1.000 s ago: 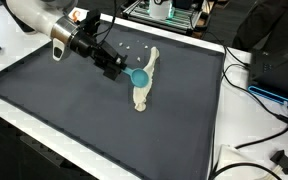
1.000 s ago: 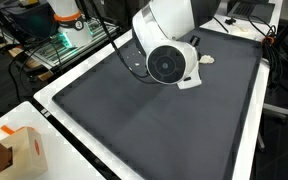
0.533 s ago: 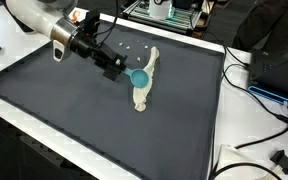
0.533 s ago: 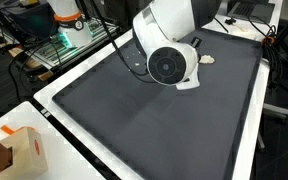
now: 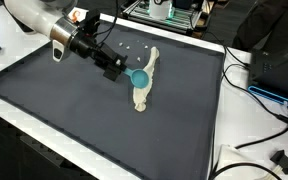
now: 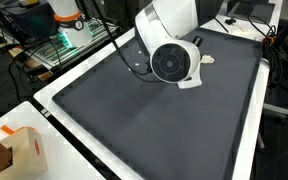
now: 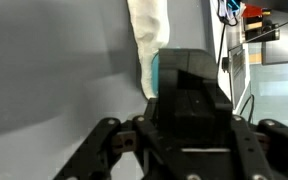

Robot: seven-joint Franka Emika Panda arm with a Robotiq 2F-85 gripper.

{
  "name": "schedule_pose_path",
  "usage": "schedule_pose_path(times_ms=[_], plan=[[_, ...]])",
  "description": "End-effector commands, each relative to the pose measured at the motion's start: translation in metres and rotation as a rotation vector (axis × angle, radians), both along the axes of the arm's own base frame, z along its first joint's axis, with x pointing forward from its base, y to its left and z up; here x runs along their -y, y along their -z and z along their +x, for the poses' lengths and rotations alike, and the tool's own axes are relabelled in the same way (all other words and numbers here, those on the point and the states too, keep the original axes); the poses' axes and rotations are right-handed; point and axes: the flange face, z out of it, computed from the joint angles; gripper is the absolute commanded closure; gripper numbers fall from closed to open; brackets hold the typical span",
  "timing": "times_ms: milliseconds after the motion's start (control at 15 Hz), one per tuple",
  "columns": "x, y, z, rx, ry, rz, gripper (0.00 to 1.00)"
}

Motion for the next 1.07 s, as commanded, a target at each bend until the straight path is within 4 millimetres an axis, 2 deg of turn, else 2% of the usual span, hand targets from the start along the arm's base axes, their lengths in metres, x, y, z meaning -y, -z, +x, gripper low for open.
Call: schedule_pose_path(times_ms=[0,267,1000], plan=[[0.003,0.023,-0.001,-0.020,0.022,-0.040,0.75],[-0.001,0.018,-0.004,-0.038,0.001,-0.006,0.75],[-0.010,-0.017,-0.006,-0.013,0.008,-0.001,0.75]])
